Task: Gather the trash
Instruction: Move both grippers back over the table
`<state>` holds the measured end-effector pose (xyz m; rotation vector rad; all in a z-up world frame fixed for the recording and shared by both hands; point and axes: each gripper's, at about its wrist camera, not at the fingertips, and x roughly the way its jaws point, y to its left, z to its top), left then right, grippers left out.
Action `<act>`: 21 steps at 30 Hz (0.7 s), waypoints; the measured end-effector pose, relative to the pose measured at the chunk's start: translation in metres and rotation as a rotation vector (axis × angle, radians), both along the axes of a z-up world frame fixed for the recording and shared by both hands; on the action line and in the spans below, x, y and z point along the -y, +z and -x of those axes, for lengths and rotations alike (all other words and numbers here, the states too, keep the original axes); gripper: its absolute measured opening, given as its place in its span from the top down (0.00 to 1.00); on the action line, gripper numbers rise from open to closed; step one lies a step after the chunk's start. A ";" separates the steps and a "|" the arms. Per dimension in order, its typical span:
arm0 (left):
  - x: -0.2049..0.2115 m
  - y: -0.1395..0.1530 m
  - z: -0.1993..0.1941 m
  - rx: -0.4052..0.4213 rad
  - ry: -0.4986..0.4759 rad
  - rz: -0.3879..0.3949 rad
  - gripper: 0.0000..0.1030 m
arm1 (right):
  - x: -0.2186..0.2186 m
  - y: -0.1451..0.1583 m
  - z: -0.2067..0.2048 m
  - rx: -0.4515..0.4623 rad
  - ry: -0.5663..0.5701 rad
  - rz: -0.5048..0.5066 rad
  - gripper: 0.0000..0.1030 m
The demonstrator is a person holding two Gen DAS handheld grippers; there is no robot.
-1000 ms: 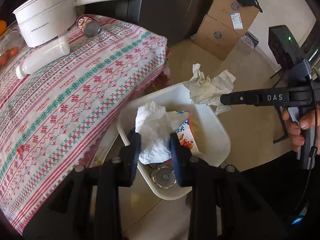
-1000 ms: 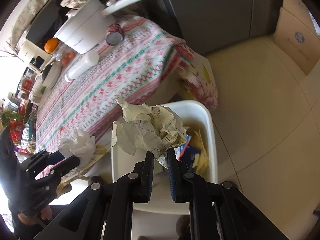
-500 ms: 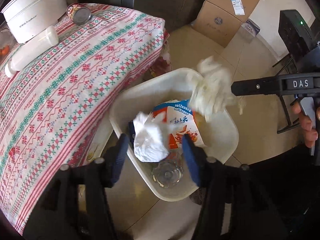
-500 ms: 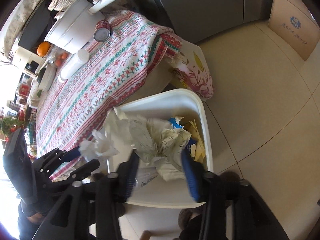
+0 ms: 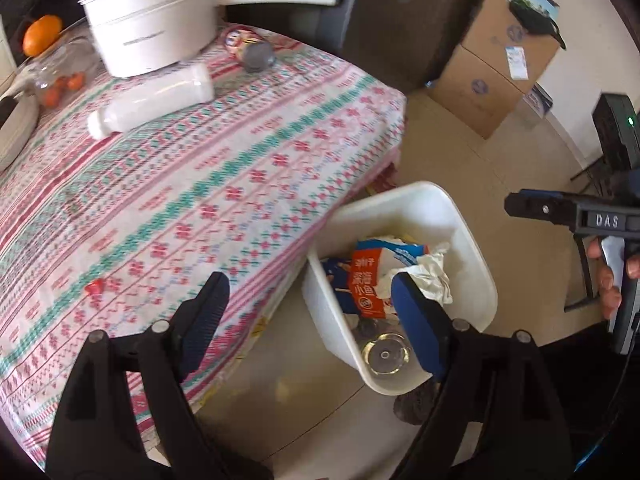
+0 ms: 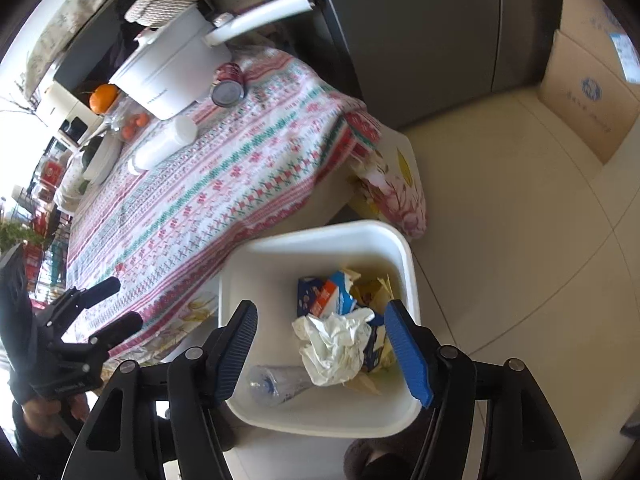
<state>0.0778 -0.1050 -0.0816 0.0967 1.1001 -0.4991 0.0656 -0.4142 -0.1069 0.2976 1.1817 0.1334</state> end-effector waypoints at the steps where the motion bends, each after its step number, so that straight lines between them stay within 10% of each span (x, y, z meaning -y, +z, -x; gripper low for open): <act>1: -0.005 0.002 -0.002 0.009 0.013 -0.002 0.19 | -0.003 0.003 -0.001 0.014 0.006 0.011 0.32; 21: -0.114 0.015 -0.088 0.077 0.340 0.020 0.06 | -0.102 0.033 -0.087 0.111 0.228 0.148 0.29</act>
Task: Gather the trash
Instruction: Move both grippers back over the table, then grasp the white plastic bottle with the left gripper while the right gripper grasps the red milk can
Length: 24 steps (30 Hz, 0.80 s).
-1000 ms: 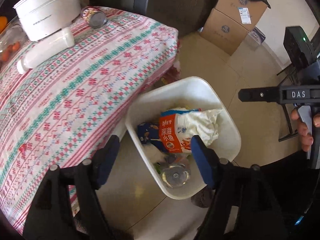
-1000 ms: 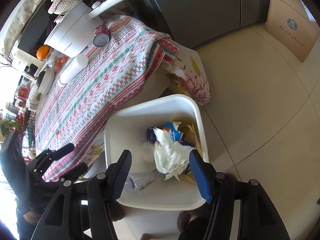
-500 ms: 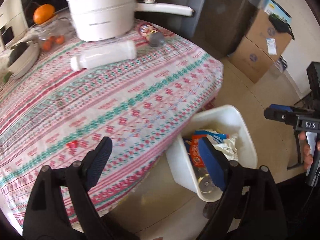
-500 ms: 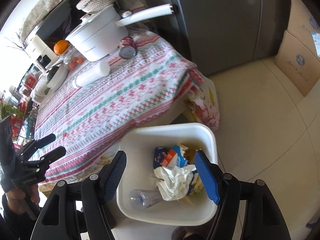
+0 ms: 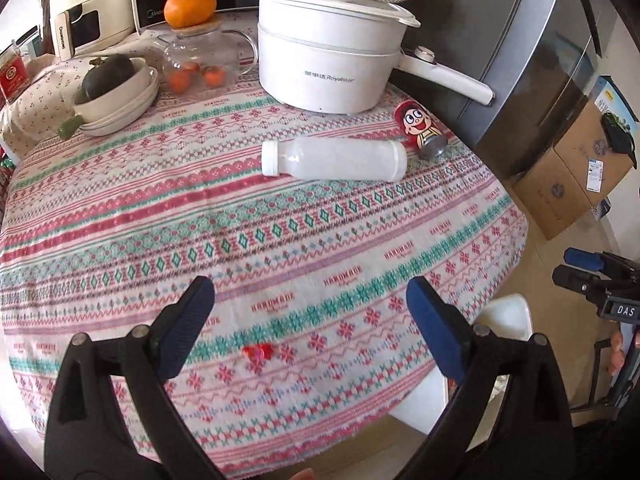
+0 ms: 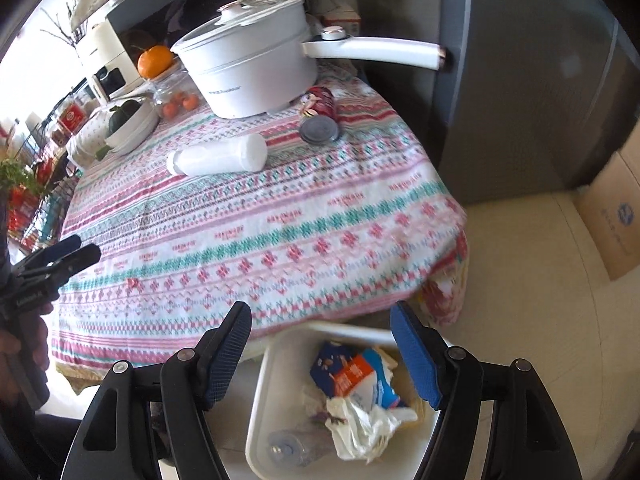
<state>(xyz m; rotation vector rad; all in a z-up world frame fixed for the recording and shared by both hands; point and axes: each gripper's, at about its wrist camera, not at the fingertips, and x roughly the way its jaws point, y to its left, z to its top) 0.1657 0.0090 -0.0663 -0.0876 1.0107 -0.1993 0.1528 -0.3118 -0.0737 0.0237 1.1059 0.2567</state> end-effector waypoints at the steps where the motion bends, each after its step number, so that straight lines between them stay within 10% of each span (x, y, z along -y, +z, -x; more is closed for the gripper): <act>1: 0.001 -0.004 -0.008 -0.005 -0.003 -0.004 0.06 | -0.005 0.000 -0.006 0.003 0.008 0.004 0.29; 11: 0.064 -0.017 -0.099 0.099 -0.360 -0.214 0.06 | -0.030 -0.018 -0.061 -0.008 0.086 0.027 0.28; 24: 0.128 -0.064 -0.161 -0.029 -0.729 -0.378 0.10 | -0.020 -0.036 -0.150 0.026 0.105 -0.002 0.28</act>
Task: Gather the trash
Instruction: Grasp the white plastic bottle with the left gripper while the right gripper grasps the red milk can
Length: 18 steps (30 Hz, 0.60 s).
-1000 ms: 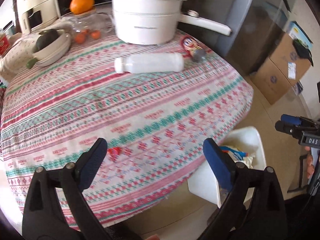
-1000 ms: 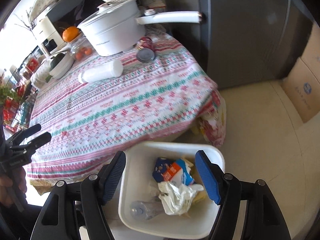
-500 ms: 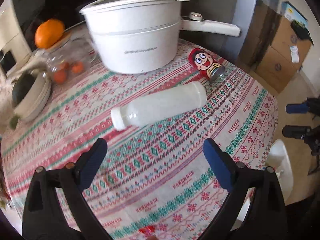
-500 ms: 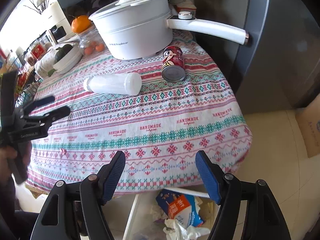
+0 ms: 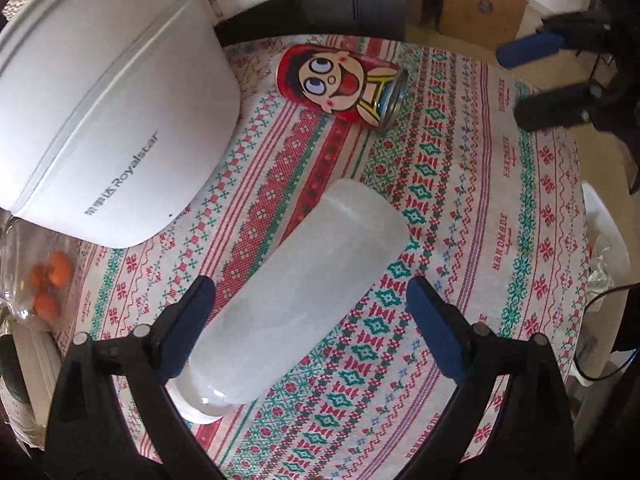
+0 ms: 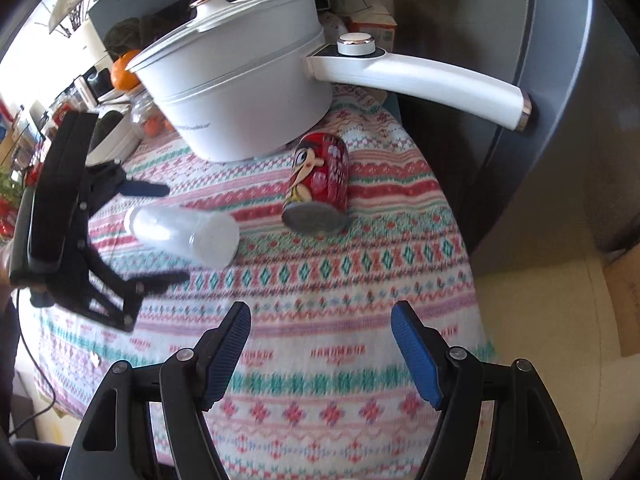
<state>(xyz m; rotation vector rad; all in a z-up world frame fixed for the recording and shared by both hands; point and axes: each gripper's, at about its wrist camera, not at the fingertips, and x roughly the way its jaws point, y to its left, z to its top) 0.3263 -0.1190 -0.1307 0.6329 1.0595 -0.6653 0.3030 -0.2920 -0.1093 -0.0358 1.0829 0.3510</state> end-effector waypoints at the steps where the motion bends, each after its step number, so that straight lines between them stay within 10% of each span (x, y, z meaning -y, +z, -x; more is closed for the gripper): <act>1: 0.000 -0.002 0.000 0.003 0.004 -0.019 0.16 | -0.003 -0.001 -0.010 0.005 0.000 -0.004 0.28; 14: -0.055 -0.001 0.023 -0.110 0.327 0.053 0.41 | -0.031 -0.027 -0.086 0.023 -0.023 -0.057 0.28; 18: -0.084 -0.004 0.033 -0.161 0.428 0.102 0.44 | -0.038 -0.043 -0.096 -0.015 -0.026 -0.036 0.47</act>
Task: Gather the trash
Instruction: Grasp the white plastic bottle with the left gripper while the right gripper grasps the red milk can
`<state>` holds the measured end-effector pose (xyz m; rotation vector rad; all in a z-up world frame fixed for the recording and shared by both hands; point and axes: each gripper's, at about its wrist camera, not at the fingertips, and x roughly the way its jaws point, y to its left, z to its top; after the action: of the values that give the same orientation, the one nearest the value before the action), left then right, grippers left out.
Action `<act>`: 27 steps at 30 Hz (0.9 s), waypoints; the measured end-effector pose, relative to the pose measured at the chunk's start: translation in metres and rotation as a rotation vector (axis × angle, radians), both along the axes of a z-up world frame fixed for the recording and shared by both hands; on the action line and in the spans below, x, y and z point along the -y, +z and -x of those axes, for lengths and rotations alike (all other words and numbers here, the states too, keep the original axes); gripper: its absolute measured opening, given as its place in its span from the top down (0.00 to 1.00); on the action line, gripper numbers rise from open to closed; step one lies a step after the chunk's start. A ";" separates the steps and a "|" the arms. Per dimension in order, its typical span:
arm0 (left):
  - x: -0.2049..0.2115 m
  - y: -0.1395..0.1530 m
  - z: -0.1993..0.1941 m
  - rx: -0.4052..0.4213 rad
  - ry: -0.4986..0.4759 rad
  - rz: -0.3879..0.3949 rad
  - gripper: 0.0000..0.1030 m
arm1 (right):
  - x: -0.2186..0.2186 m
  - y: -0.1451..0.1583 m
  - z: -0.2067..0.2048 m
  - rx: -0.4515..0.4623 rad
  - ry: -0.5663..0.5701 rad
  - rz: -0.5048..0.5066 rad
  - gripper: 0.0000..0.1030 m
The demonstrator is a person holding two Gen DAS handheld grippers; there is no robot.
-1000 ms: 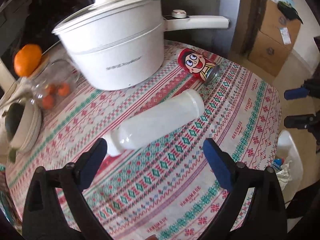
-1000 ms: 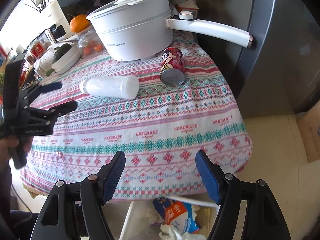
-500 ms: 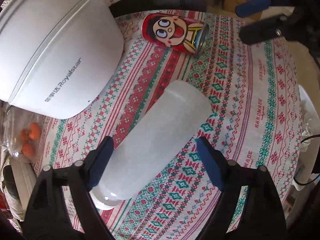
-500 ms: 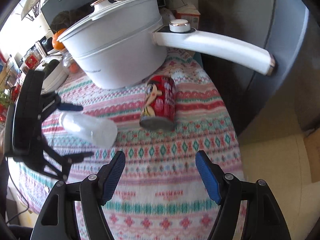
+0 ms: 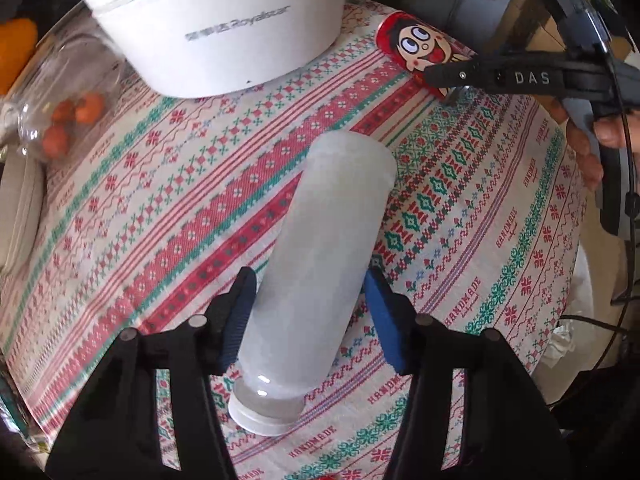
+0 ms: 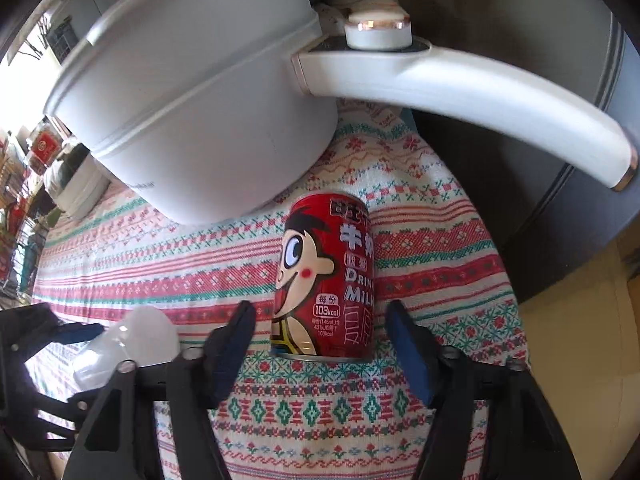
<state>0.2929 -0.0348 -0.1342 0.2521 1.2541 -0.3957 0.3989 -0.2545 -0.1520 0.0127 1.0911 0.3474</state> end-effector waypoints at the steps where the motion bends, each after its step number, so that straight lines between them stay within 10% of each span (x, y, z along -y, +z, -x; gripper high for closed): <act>1: -0.009 -0.001 0.005 -0.012 0.022 0.011 0.45 | -0.001 -0.002 0.000 -0.004 0.004 0.004 0.48; 18: -0.041 -0.020 0.047 -0.174 0.066 0.006 0.44 | -0.017 -0.004 0.042 -0.215 0.036 0.087 0.32; 27: -0.048 -0.031 0.068 -0.082 0.188 0.012 0.51 | -0.034 -0.015 0.046 -0.182 0.018 0.168 0.48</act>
<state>0.2247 0.0129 -0.1655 0.1070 1.3433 -0.2534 0.3527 -0.2207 -0.1675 -0.1166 1.2984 0.2732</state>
